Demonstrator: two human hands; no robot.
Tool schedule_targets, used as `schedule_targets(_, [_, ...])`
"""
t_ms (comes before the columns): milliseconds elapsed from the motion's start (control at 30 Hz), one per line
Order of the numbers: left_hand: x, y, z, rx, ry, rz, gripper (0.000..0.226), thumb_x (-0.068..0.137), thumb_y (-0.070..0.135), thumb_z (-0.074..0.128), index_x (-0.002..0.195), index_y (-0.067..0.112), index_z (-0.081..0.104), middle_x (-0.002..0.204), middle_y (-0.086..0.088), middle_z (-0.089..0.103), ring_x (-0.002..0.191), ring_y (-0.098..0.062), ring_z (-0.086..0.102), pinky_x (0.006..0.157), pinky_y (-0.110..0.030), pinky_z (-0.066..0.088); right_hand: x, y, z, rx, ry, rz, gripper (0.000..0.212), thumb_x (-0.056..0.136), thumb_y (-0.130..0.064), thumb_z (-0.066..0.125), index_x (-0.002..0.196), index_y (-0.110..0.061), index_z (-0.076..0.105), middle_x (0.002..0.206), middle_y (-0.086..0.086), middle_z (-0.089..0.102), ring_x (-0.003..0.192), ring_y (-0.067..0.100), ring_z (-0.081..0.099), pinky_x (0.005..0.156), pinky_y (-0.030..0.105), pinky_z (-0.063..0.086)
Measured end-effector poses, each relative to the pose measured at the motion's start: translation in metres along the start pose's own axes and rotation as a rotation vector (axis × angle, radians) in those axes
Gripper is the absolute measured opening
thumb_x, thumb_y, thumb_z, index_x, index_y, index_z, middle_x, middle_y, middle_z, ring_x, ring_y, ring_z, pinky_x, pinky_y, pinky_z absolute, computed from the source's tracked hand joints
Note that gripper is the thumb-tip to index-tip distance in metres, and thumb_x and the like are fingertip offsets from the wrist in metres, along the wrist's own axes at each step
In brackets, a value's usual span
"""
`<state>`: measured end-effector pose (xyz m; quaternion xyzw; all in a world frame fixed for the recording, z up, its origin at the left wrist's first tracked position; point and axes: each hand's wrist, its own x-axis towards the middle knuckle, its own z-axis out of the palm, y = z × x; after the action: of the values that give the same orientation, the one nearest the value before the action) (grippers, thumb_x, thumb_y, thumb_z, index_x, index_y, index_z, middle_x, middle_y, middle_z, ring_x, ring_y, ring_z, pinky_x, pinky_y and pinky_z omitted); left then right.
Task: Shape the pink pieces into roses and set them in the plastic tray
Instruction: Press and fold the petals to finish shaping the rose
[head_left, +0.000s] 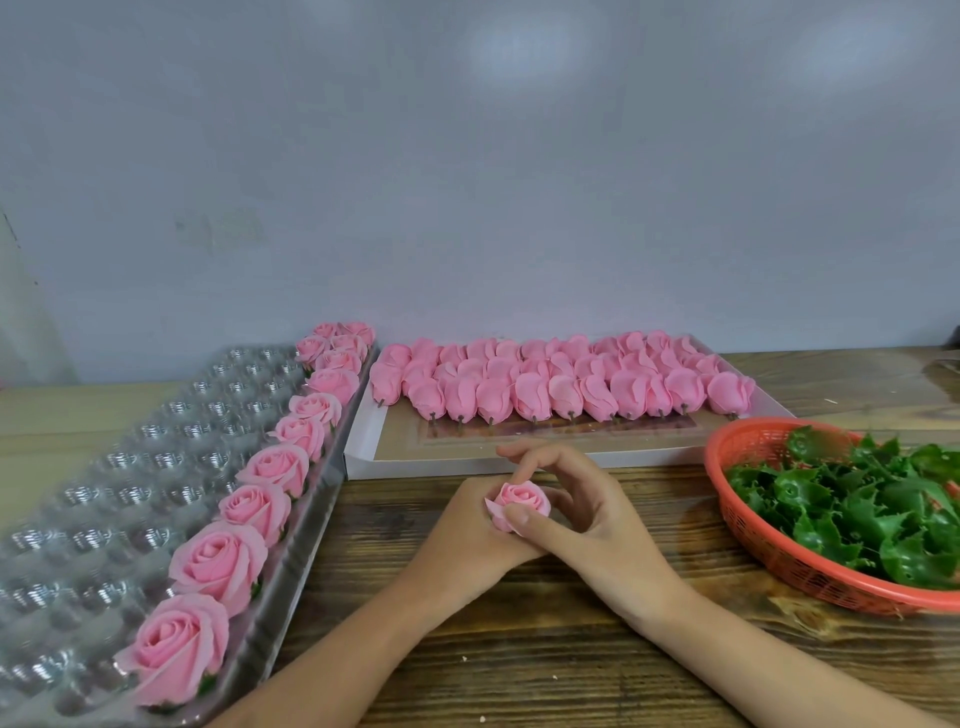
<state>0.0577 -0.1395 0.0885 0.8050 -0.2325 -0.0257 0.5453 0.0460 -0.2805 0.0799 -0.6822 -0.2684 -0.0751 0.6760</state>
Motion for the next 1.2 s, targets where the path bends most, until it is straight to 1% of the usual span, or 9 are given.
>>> schedule_targets(167, [0.0017, -0.0028, 0.0003, 0.074, -0.006, -0.039, 0.023, 0.084, 0.025, 0.071, 0.076, 0.044, 0.063, 0.082, 0.029, 0.066, 0.085, 0.014, 0.059, 0.070, 0.001, 0.040, -0.0002, 0.0007, -0.0004, -0.015, 0.013, -0.026, 0.014, 0.082, -0.027, 0.074, 0.094, -0.027, 0.067, 0.125, -0.006, 0.063, 0.129, 0.012, 0.053, 0.096, 0.020, 0.047])
schedule_targets(300, [0.0035, -0.0068, 0.0009, 0.091, -0.006, -0.065, 0.036, 0.084, 0.013, 0.070, 0.069, 0.042, 0.055, 0.064, 0.027, 0.061, 0.073, 0.026, 0.052, 0.065, 0.006, 0.035, 0.0005, 0.0001, -0.0001, -0.021, 0.002, -0.010, 0.014, 0.082, -0.029, 0.073, 0.095, -0.027, 0.069, 0.123, -0.007, 0.063, 0.129, 0.012, 0.053, 0.095, 0.019, 0.046])
schedule_targets(467, [0.0023, -0.0058, 0.0002, 0.065, -0.009, -0.030, 0.025, 0.082, 0.025, 0.073, 0.071, 0.046, 0.066, 0.082, 0.025, 0.068, 0.085, 0.008, 0.062, 0.069, -0.003, 0.044, 0.0004, -0.0012, 0.0002, -0.028, -0.003, 0.015, 0.018, 0.080, -0.032, 0.073, 0.097, -0.027, 0.071, 0.123, -0.010, 0.063, 0.127, 0.013, 0.054, 0.096, 0.020, 0.046])
schedule_targets(600, [0.0029, -0.0039, 0.0009, 0.077, -0.009, -0.035, 0.009, 0.083, 0.024, 0.072, 0.086, 0.032, 0.069, 0.091, 0.008, 0.072, 0.089, 0.001, 0.064, 0.083, -0.017, 0.052, -0.0001, -0.0028, 0.0011, -0.049, -0.012, 0.015, 0.015, 0.082, -0.028, 0.074, 0.096, -0.027, 0.071, 0.123, -0.010, 0.063, 0.124, 0.012, 0.056, 0.095, 0.018, 0.046])
schedule_targets(733, [0.0015, -0.0040, 0.0013, 0.095, -0.013, -0.044, 0.014, 0.083, 0.021, 0.073, 0.093, 0.029, 0.068, 0.094, 0.007, 0.071, 0.092, 0.000, 0.063, 0.088, -0.021, 0.051, -0.0006, -0.0036, 0.0022, -0.035, -0.005, 0.014, 0.009, 0.085, -0.027, 0.070, 0.093, -0.023, 0.072, 0.122, -0.009, 0.064, 0.123, 0.015, 0.058, 0.097, 0.021, 0.046])
schedule_targets(800, [0.0009, -0.0030, 0.0012, 0.066, -0.014, -0.014, 0.022, 0.082, 0.015, 0.072, 0.082, 0.036, 0.068, 0.085, 0.012, 0.071, 0.086, 0.002, 0.064, 0.082, -0.016, 0.049, -0.0007, -0.0032, 0.0019, -0.033, 0.017, 0.004, 0.010, 0.087, -0.024, 0.067, 0.091, -0.017, 0.073, 0.118, -0.007, 0.066, 0.124, 0.015, 0.057, 0.097, 0.022, 0.045])
schedule_targets(900, [-0.0003, -0.0015, 0.0001, 0.067, -0.038, -0.007, 0.037, 0.082, 0.010, 0.070, 0.066, 0.044, 0.063, 0.073, 0.028, 0.066, 0.078, 0.011, 0.061, 0.072, -0.003, 0.043, -0.0011, -0.0024, 0.0008, -0.069, 0.032, -0.016, 0.010, 0.089, -0.013, 0.062, 0.088, -0.009, 0.071, 0.112, -0.006, 0.067, 0.122, 0.015, 0.058, 0.095, 0.021, 0.045])
schedule_targets(1133, [0.0021, -0.0072, 0.0013, 0.100, -0.039, -0.028, 0.028, 0.082, 0.014, 0.072, 0.073, 0.038, 0.060, 0.075, 0.034, 0.064, 0.084, 0.013, 0.059, 0.073, 0.001, 0.040, -0.0021, -0.0035, 0.0016, -0.083, 0.006, 0.000, 0.010, 0.088, -0.014, 0.063, 0.092, -0.016, 0.071, 0.114, -0.012, 0.066, 0.120, 0.014, 0.059, 0.095, 0.020, 0.046])
schedule_targets(1200, [0.0023, -0.0069, 0.0018, 0.123, -0.029, -0.038, 0.027, 0.082, 0.016, 0.073, 0.074, 0.038, 0.060, 0.073, 0.030, 0.064, 0.084, 0.015, 0.058, 0.071, 0.002, 0.039, -0.0018, -0.0026, 0.0016, -0.086, 0.002, 0.011, 0.011, 0.088, -0.015, 0.063, 0.094, -0.018, 0.072, 0.116, -0.013, 0.066, 0.120, 0.013, 0.059, 0.096, 0.022, 0.046])
